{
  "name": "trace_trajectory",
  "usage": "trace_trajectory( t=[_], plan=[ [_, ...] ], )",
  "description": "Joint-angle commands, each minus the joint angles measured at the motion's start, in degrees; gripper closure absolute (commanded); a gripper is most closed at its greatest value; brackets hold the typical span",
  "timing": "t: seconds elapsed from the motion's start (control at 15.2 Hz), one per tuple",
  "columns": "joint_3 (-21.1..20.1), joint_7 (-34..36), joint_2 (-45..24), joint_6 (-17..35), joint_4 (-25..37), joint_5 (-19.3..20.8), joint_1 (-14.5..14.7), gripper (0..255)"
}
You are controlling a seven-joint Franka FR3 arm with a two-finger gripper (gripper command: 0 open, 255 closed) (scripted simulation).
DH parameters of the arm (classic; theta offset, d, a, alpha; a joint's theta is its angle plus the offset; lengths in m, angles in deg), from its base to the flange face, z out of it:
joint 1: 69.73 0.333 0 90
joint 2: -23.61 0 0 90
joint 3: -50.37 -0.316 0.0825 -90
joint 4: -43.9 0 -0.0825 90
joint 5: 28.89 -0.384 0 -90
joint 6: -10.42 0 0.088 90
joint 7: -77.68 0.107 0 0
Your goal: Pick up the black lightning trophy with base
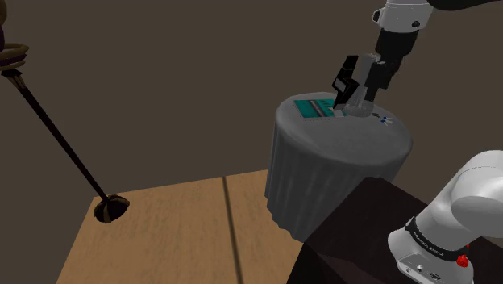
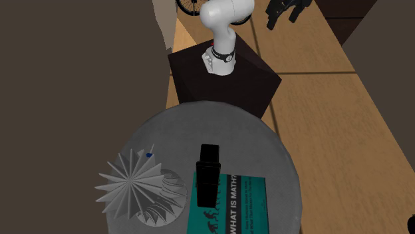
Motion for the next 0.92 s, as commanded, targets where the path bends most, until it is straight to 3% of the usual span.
trace_trajectory(
  t=[0.0, 0.86],
  plan=[
    [0.00, 0.00, 0.00, 0.00, 0.00, 0.00, 0.00, 0],
    [10.50, -5.10, -19.51, 13.35, 8.01, 3.35, -5.88, 0]
  ],
)
